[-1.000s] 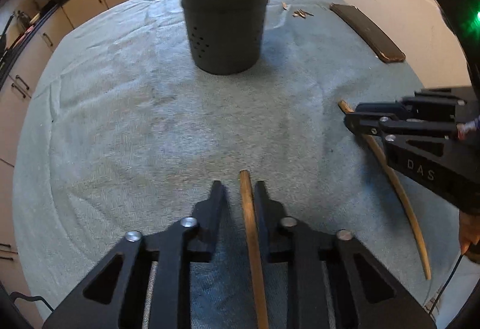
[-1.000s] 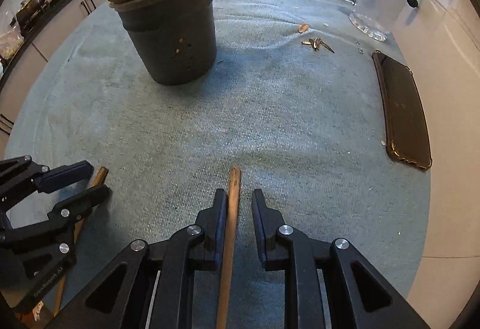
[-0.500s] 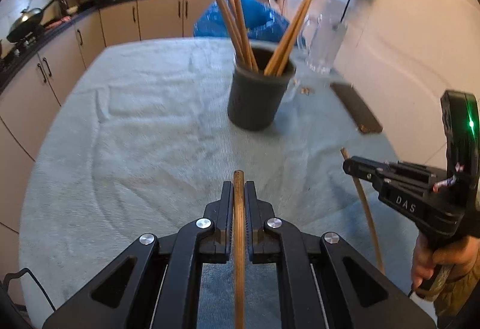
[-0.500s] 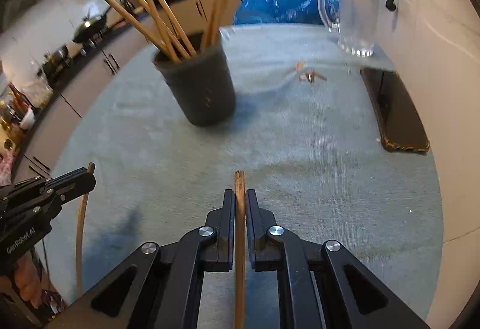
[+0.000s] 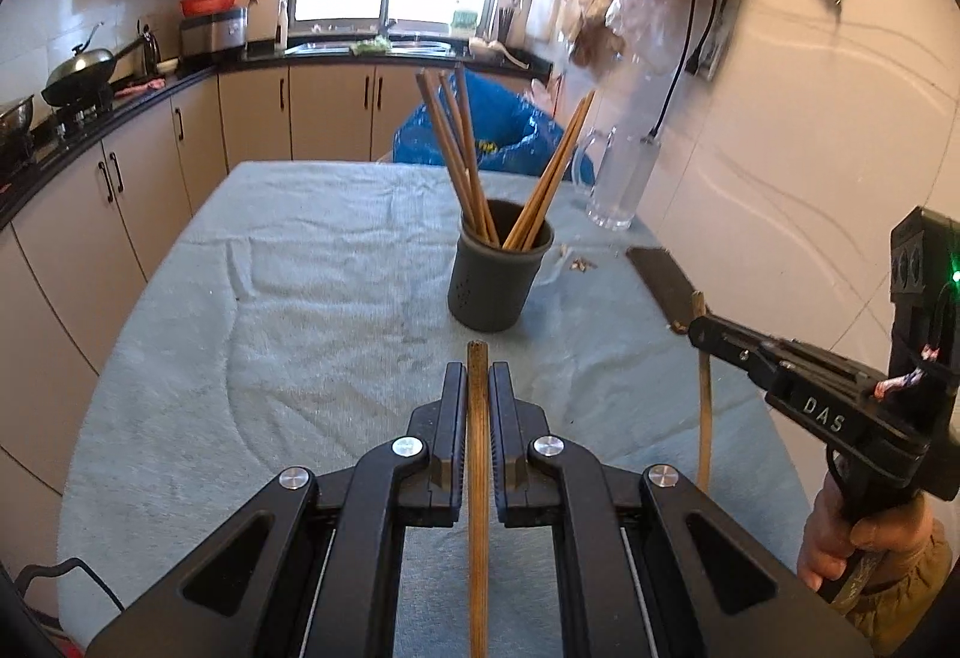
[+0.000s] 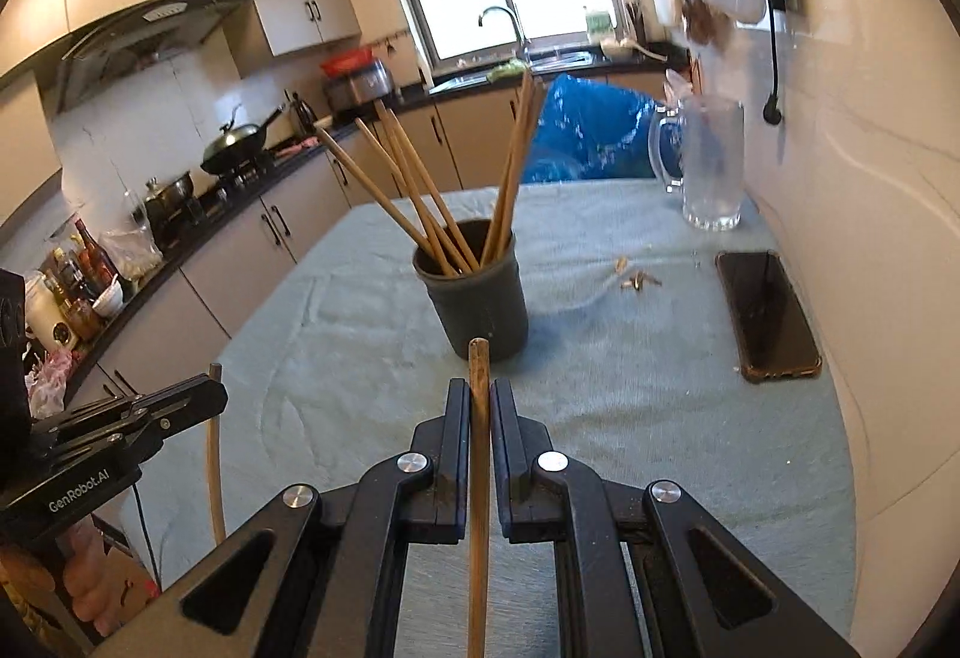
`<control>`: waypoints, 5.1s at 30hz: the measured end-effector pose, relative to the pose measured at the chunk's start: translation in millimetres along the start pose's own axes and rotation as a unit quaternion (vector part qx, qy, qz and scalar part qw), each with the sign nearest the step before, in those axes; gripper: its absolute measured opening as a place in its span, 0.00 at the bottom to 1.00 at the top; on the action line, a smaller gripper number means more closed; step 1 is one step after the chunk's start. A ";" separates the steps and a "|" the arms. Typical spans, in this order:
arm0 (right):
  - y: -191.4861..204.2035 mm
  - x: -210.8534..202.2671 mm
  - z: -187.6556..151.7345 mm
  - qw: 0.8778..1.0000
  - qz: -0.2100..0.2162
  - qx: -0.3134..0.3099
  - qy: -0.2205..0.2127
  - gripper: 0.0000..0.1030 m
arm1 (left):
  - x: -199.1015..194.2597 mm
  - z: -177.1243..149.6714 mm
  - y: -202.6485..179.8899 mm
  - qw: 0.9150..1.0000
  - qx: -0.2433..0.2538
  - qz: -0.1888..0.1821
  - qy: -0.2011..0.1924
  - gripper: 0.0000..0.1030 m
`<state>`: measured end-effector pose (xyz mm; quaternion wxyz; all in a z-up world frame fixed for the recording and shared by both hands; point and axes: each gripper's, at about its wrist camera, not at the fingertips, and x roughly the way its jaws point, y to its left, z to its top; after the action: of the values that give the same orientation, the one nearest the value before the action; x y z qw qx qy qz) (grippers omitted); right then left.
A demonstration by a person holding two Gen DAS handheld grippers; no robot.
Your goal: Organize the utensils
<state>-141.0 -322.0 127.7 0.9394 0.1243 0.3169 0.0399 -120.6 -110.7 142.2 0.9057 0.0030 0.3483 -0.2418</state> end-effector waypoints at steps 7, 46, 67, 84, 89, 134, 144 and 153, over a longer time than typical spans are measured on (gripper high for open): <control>5.7 -13.4 -2.6 1.000 0.012 -0.001 -0.018 0.07 | -20.4 1.3 -1.7 1.000 -0.007 -0.011 -0.026 0.06; 3.1 -19.4 154.2 0.974 0.019 0.019 -0.224 0.07 | -10.1 169.5 -7.6 0.972 -0.035 0.011 -0.232 0.06; -27.0 77.7 156.9 0.985 0.001 0.031 -0.170 0.08 | 112.3 194.3 -9.8 0.983 -0.046 0.042 -0.174 0.06; -48.4 32.7 141.7 0.981 0.006 0.087 -0.175 0.36 | 27.5 147.6 -21.4 0.980 -0.007 0.027 -0.199 0.55; -46.9 15.0 124.4 0.980 0.001 0.095 -0.173 0.44 | 4.9 118.9 -17.6 0.979 0.001 0.050 -0.199 0.68; -5.4 -27.4 -19.7 0.984 -0.116 0.094 -0.095 0.65 | -30.7 -26.3 14.1 0.974 -0.025 0.196 -0.108 1.00; -2.0 -13.1 -32.3 0.986 -0.126 0.082 -0.076 0.65 | -12.3 -42.6 19.6 0.981 -0.033 0.180 -0.062 1.00; 0.2 -1.6 -38.1 0.986 -0.134 0.077 -0.062 0.66 | -2.5 -48.2 24.5 0.983 -0.042 0.172 -0.038 1.00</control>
<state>-165.3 -314.2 99.5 0.9417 0.1553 0.2739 -0.1185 -141.8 -79.7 103.3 0.9455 0.0157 0.3182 -0.0674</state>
